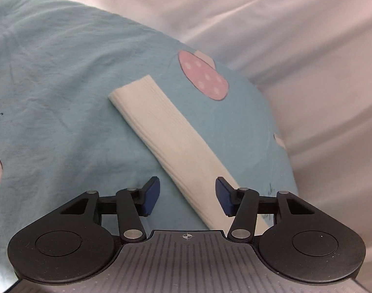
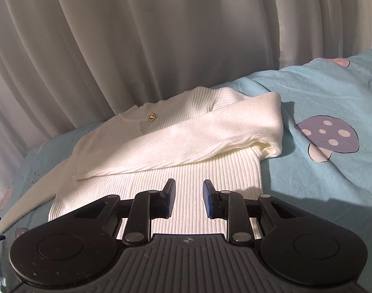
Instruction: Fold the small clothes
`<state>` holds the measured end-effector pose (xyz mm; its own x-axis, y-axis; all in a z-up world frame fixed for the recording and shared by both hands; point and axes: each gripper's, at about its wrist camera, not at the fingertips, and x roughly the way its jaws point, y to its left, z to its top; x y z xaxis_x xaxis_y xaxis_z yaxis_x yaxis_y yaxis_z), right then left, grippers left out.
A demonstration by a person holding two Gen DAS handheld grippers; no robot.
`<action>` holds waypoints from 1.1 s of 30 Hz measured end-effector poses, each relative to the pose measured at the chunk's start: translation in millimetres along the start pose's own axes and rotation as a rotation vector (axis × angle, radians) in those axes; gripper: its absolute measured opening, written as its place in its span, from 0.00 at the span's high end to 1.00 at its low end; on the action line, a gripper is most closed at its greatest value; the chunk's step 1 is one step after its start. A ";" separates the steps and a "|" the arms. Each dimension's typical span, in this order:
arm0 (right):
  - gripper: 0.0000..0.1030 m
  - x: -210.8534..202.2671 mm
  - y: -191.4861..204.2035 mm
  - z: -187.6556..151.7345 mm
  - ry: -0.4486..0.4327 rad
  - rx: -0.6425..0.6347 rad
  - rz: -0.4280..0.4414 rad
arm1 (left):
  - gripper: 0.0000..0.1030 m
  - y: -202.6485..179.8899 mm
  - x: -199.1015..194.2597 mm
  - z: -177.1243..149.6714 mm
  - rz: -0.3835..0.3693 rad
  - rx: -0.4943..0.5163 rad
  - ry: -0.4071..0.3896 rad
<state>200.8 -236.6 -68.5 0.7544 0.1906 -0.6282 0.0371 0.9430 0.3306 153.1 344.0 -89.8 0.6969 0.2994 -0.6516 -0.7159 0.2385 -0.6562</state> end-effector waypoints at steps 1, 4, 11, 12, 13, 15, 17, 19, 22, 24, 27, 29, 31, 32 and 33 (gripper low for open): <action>0.77 0.5 1.0 0.0 0.000 -0.001 -0.006 | 0.50 6.1 1.4 3.6 -0.019 -0.047 -0.006; 0.77 0.9 1.8 0.1 0.010 0.014 0.008 | 0.64 24.6 6.6 14.6 -0.060 -0.189 -0.019; 0.77 0.0 0.4 0.3 0.016 -0.003 -0.011 | 0.92 42.7 15.6 37.1 -0.069 -0.292 0.003; 0.77 -0.4 -1.6 0.7 0.016 0.004 -0.017 | 0.92 37.2 12.7 36.6 -0.056 -0.260 -0.002; 0.77 -0.7 -4.2 1.0 0.015 0.012 -0.024 | 0.92 29.2 8.1 34.7 -0.054 -0.209 -0.017; 0.77 -1.6 -7.3 1.3 0.013 0.023 -0.030 | 0.92 3.5 -3.4 27.8 -0.084 -0.067 -0.055; 0.77 -1.9 -8.8 1.3 0.013 0.025 -0.030 | 0.92 -31.0 -17.0 12.4 -0.155 0.086 -0.056; 0.77 -1.7 -8.6 1.1 0.013 0.022 -0.026 | 0.92 -71.9 -33.2 -15.6 -0.241 0.252 -0.038; 0.77 -2.5 -7.1 0.7 0.012 0.024 -0.015 | 0.92 -130.0 -53.3 -82.6 -0.404 0.509 0.043; 0.77 -2.8 -6.1 0.9 0.015 0.022 -0.006 | 0.91 -156.6 -60.5 -129.8 -0.482 0.655 0.120; 0.77 -3.0 -5.0 1.4 0.016 0.014 0.012 | 0.68 -176.7 -61.7 -204.1 -0.530 0.861 0.235; 0.77 -1.3 -3.4 2.8 0.025 0.008 0.027 | 0.37 -173.9 -56.7 -241.0 -0.486 0.958 0.324; 0.77 3.3 -0.7 5.3 0.051 0.012 0.066 | 0.33 -162.2 -52.7 -252.7 -0.429 0.976 0.364; 0.77 6.5 0.3 6.5 0.063 0.023 0.092 | 0.33 -155.9 -51.2 -251.4 -0.392 0.964 0.369; 0.77 10.7 1.8 7.9 0.076 0.036 0.118 | 0.29 -149.9 -50.0 -247.1 -0.346 0.948 0.364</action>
<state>214.1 -235.0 -69.0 0.7031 0.3209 -0.6346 -0.0247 0.9029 0.4292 235.7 65.0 -52.9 0.7263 -0.1782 -0.6638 -0.1078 0.9243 -0.3660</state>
